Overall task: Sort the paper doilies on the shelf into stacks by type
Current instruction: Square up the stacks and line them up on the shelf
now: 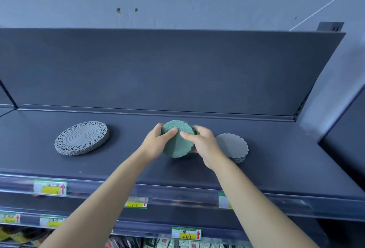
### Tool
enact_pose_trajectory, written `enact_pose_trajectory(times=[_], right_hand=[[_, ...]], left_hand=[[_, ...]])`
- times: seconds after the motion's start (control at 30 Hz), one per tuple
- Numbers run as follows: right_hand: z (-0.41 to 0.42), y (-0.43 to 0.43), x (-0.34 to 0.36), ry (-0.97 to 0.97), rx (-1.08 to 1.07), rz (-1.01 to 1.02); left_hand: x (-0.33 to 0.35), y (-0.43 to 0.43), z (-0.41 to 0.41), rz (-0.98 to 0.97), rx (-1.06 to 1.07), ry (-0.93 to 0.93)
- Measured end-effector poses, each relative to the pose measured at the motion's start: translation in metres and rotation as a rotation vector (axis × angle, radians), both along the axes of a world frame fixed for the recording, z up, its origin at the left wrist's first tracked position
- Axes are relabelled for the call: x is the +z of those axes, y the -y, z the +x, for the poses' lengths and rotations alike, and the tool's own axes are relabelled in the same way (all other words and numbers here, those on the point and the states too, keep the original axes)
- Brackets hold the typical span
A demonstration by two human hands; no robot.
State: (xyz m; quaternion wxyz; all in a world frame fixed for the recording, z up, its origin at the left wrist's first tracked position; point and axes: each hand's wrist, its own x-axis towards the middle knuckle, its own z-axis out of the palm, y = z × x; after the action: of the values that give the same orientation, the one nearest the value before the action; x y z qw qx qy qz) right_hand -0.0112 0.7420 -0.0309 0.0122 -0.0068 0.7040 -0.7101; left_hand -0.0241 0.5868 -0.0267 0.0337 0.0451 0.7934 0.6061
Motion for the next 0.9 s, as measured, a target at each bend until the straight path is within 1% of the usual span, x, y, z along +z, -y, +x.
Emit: enact_pose_trajectory(times=[0.03, 0.07, 0.13, 0.17, 0.2, 0.23, 0.3, 0.4, 0.47, 0.53, 0.57, 0.63, 0.7, 0.73, 0.8, 0.9], right_hand=[[0.000, -0.002, 0.003, 0.038, 0.008, -0.025], [0.000, -0.004, 0.005, 0.076, 0.004, -0.046], [0.000, -0.007, 0.010, 0.133, -0.006, -0.062], [0.001, -0.008, 0.012, 0.151, -0.004, -0.065], [0.001, -0.009, 0.014, 0.166, 0.001, -0.069], [0.002, -0.011, 0.015, 0.176, 0.010, -0.070], [0.003, -0.016, 0.018, 0.187, 0.031, -0.050], [0.004, -0.027, 0.021, 0.203, 0.056, 0.008], [0.004, -0.035, 0.021, 0.212, 0.080, 0.021], [0.005, -0.041, 0.021, 0.182, 0.070, 0.027], [0.006, -0.042, 0.021, 0.134, 0.023, 0.050], [0.006, -0.048, 0.022, 0.008, -0.165, 0.183], [0.010, -0.061, 0.024, -0.133, -0.339, 0.342], [0.013, -0.069, 0.025, -0.189, -0.389, 0.408], [0.017, -0.085, 0.024, -0.247, -0.432, 0.509], [0.021, -0.102, 0.017, -0.241, -0.455, 0.567]], left_hand=[[0.005, 0.003, 0.001, -0.066, -0.063, -0.013], [0.010, 0.005, 0.002, -0.195, -0.140, -0.056], [0.023, 0.003, 0.009, -0.553, -0.282, -0.173], [0.026, 0.000, 0.011, -0.712, -0.304, -0.241], [0.027, -0.004, 0.012, -0.816, -0.291, -0.306], [0.028, -0.008, 0.013, -0.861, -0.263, -0.365], [0.026, -0.016, 0.012, -0.858, -0.236, -0.438], [0.024, -0.025, 0.009, -0.802, -0.282, -0.385], [0.025, -0.032, 0.004, -0.798, -0.299, -0.362], [0.026, -0.040, 0.000, -0.803, -0.297, -0.355], [0.027, -0.043, -0.003, -0.797, -0.282, -0.341], [0.030, -0.048, -0.009, -0.797, -0.247, -0.286], [0.028, -0.051, -0.016, -0.872, -0.220, -0.209], [0.026, -0.053, -0.019, -0.923, -0.212, -0.169], [0.018, -0.057, -0.023, -0.988, -0.211, -0.077], [0.005, -0.065, -0.027, -1.002, -0.223, -0.011]])
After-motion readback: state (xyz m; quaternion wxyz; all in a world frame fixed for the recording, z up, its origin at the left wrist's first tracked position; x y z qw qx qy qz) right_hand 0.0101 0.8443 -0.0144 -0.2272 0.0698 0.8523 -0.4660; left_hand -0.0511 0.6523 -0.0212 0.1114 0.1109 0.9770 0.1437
